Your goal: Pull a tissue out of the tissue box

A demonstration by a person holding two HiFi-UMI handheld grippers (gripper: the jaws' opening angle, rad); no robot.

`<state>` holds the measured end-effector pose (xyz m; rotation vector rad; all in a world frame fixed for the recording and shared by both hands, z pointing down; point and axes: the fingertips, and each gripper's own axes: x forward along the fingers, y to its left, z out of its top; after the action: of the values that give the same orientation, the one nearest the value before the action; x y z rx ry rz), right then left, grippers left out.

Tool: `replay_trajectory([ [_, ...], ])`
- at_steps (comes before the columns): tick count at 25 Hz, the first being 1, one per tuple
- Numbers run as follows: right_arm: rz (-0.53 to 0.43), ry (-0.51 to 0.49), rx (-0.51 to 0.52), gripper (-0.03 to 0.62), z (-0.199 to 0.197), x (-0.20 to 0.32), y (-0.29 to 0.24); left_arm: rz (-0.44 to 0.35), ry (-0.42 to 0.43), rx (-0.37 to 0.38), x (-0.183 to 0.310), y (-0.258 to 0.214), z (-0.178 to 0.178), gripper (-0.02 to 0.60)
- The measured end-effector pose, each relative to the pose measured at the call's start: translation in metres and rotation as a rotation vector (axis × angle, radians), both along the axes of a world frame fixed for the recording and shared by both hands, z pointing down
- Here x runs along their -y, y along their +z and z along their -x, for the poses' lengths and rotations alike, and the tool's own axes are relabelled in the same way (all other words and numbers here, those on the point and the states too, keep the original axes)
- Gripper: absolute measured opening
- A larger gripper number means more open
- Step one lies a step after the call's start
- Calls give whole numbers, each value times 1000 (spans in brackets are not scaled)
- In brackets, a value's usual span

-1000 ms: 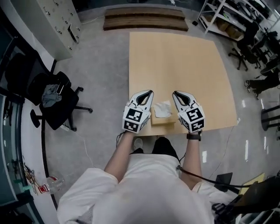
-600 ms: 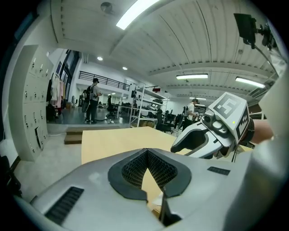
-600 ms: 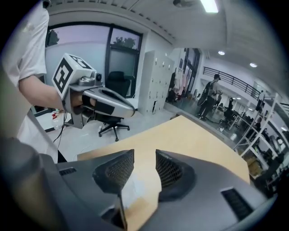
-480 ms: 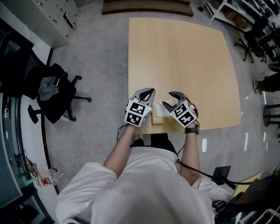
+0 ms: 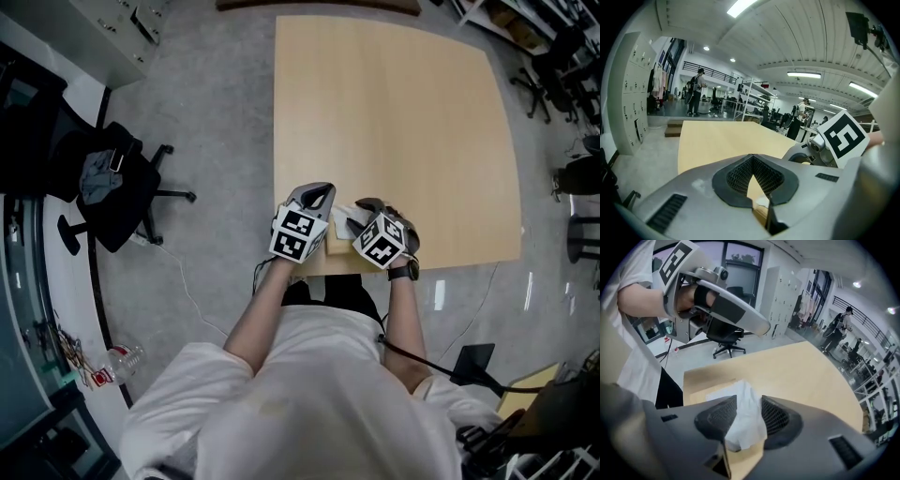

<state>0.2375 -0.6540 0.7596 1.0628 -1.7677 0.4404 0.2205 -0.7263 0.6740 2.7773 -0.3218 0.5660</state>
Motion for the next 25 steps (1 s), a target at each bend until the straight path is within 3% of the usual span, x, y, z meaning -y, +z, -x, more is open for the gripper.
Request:
replay_trajectory([
  [4,-19,26,-37,19,-10,-1,-3,1,-9,-1,3,-1,-1,0],
  [5,-33,36,-41,6,-12,0,-7,1,-11,-2,3,-2,-1,0],
  [9,-125,84,-30,3,-24,10,-39,-5,-26,-26,8,-16,-3,0],
  [13,-285,147,14,3,-34,31,-95,-42,-42,-86,16,-52,-7,0],
  [20,-551,175,-29,3,-63,68,-218,-185,-104,-242,48,-172,-20,0],
  [25,-814,307,-40,3,-85,89,-316,-298,-194,-368,74,-251,-21,0],
])
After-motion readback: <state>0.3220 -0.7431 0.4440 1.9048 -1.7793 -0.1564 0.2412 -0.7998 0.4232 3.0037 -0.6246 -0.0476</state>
